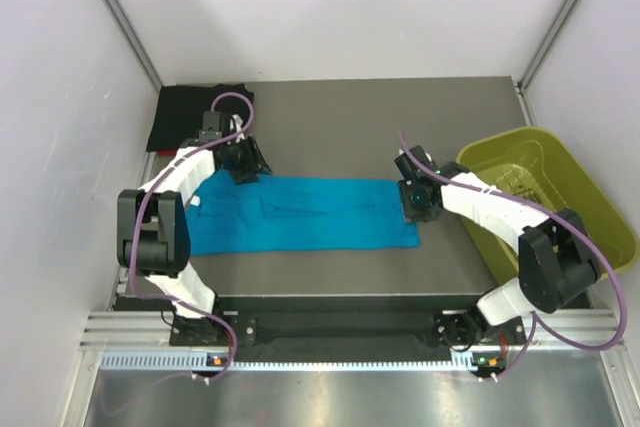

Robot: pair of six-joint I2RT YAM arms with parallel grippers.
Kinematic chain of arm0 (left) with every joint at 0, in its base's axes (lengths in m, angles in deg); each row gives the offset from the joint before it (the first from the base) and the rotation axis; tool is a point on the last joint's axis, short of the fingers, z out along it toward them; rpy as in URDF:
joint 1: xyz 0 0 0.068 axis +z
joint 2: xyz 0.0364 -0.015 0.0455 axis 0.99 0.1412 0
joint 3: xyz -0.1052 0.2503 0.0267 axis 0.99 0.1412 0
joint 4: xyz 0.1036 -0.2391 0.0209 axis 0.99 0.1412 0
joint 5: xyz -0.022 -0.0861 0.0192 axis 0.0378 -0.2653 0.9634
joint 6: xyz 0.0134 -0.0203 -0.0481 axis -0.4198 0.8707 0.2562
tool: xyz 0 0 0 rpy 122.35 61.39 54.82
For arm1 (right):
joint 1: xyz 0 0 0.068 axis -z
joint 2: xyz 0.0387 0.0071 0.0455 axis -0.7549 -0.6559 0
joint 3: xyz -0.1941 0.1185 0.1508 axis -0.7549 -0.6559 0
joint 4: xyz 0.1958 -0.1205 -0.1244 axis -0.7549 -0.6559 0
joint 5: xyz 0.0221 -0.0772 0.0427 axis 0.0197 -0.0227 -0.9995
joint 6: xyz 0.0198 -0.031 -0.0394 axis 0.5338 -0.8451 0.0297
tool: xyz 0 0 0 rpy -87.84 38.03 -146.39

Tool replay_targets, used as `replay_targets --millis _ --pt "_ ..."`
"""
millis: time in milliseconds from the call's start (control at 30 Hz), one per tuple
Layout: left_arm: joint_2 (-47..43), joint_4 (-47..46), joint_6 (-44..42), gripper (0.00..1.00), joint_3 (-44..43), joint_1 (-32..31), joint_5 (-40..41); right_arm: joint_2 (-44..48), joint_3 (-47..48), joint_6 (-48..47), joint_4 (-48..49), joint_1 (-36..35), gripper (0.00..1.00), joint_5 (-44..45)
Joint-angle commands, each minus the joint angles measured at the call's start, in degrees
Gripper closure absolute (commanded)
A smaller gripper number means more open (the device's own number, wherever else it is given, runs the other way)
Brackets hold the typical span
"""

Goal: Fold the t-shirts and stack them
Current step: Fold the tshirt

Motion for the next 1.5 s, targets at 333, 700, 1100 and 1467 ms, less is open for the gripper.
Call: replay_targets --millis 333,700,1100,1467 --pt "5.7 -0.7 -3.4 0.47 -1.4 -0.1 7.0 3.9 -8.7 2.6 8.2 0.4 0.69 -5.7" --pt "11.2 -0.6 -3.9 0.46 -2.0 1.0 11.8 8.0 -14.1 4.9 10.2 0.4 1.00 -1.0" --pt "15.3 -0.7 -4.3 0.46 -0.9 2.6 17.1 15.4 -20.6 9.5 11.8 0.2 1.00 -2.8" --pt "13.9 0.7 -3.6 0.46 -3.8 2.9 14.0 15.2 -15.1 8.1 11.0 0.4 0.69 -1.9"
